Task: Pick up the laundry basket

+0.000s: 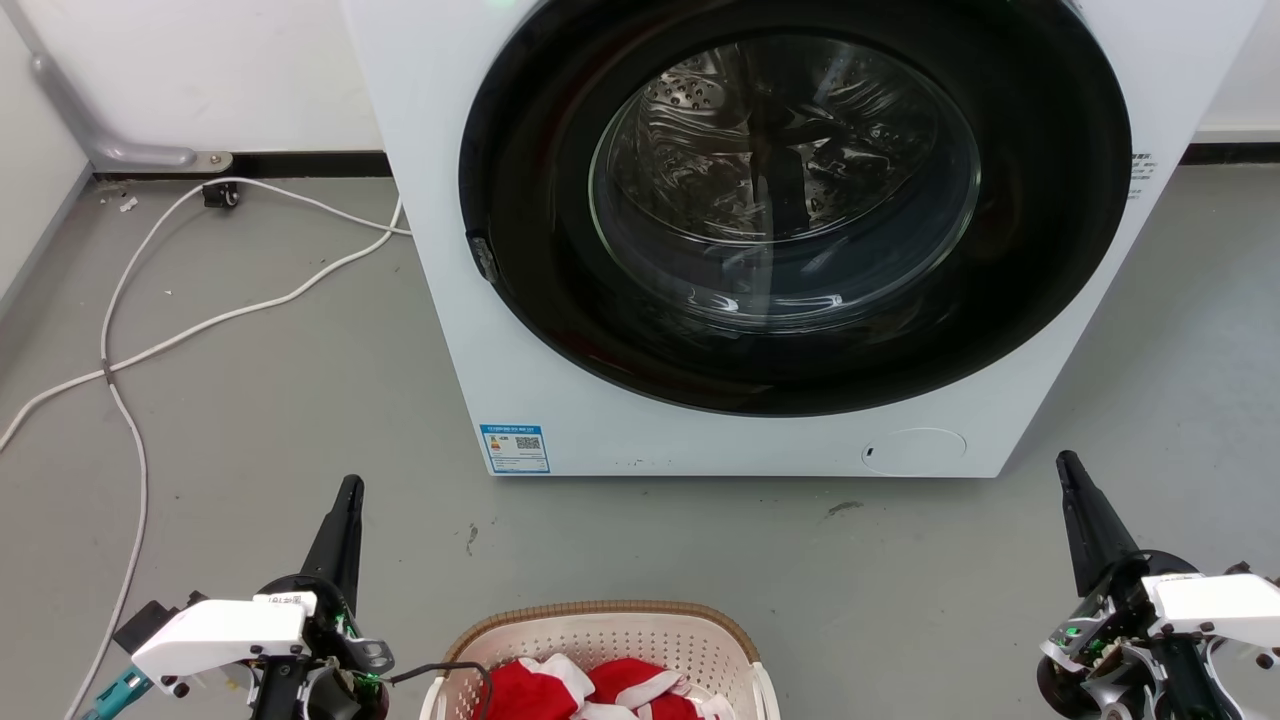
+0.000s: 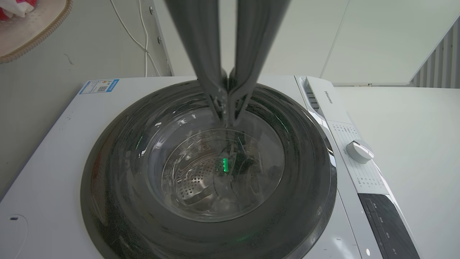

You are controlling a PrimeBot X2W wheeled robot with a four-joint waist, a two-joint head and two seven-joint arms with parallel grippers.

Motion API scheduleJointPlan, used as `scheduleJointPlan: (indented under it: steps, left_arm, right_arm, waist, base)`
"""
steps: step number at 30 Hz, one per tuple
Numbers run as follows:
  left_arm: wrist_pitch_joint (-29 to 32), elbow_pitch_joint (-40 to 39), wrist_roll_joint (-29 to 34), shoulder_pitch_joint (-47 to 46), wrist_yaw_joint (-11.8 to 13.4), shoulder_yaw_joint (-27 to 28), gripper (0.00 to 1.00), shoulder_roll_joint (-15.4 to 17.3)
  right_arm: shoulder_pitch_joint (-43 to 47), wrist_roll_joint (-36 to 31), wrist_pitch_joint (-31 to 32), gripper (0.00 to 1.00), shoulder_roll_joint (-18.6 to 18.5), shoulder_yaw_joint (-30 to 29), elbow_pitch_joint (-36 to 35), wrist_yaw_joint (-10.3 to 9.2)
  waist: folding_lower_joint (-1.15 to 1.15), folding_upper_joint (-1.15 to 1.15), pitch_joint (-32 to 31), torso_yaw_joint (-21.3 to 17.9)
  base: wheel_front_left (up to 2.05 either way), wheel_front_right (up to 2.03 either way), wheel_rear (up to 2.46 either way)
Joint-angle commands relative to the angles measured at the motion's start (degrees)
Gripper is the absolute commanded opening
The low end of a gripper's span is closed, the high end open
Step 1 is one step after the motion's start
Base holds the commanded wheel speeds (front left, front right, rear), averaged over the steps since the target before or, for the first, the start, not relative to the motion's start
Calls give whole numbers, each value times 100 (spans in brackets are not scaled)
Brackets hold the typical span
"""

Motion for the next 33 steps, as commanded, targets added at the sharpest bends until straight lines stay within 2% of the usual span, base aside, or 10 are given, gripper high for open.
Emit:
scheduleJointPlan:
  steps: [1,22,23,33]
  left_arm:
    - [6,-4,-7,-51,-19,11,0,-5]
    - [6,-4,-7,-51,-19,11,0,-5]
    - [-1,0,0,0,0,0,100,0]
    - [-258,-50,149,-11,0,-246,100,5]
  right_arm:
    - [-68,-7,-7,0,28,3,4,3]
    - [-68,-7,-7,0,28,4,3,3]
    - [0,0,0,100,0,0,0,0]
    - [67,-121,-257,100,2,142,-106,0]
  waist:
    - [0,0,0,0]
    - [0,0,0,0]
    - [0,0,0,0]
    - [0,0,-12,-7]
  base:
    - [0,0,0]
    - [0,0,0]
    - [0,0,0]
    - [0,0,0]
